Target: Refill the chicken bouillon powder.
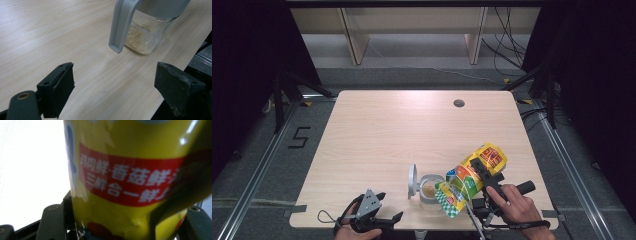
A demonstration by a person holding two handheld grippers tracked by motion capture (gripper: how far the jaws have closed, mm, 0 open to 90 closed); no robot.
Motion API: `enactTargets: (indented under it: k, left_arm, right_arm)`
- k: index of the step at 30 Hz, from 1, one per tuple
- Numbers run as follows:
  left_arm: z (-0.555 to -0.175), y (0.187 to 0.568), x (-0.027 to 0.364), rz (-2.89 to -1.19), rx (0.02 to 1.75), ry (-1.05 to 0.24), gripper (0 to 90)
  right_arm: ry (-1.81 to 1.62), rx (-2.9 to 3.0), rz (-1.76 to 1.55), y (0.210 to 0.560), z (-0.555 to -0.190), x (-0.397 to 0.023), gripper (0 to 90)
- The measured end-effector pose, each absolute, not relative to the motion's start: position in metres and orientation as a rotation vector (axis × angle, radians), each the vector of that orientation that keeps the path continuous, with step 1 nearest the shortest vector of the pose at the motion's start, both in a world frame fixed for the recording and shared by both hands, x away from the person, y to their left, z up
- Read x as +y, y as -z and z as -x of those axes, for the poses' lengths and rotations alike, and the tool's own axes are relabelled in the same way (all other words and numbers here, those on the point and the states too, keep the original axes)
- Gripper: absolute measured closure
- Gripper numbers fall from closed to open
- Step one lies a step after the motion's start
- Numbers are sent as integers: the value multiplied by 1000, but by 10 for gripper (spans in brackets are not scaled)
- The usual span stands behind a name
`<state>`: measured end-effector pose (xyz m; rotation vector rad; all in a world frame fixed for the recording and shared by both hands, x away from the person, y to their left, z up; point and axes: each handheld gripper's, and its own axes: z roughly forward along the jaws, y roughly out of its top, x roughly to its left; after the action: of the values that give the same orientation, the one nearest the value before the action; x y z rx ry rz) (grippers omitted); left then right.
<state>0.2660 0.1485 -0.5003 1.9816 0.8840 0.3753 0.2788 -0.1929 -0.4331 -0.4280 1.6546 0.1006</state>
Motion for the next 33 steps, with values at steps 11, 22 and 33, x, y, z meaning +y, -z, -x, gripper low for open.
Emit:
enactTargets:
  k: [11,22,33]
  left_arm:
    - [-266,500,149,-1983,884,-375,153]
    - [-266,501,148,-1965,889,-369,153]
    - [-266,501,148,-1967,888,-370,153]
  right_arm:
    - [-107,1661,429,434,-279,-193,377]
    - [-97,1625,460,432,-278,-192,377]
    - [-104,1651,415,434,-278,-194,378]
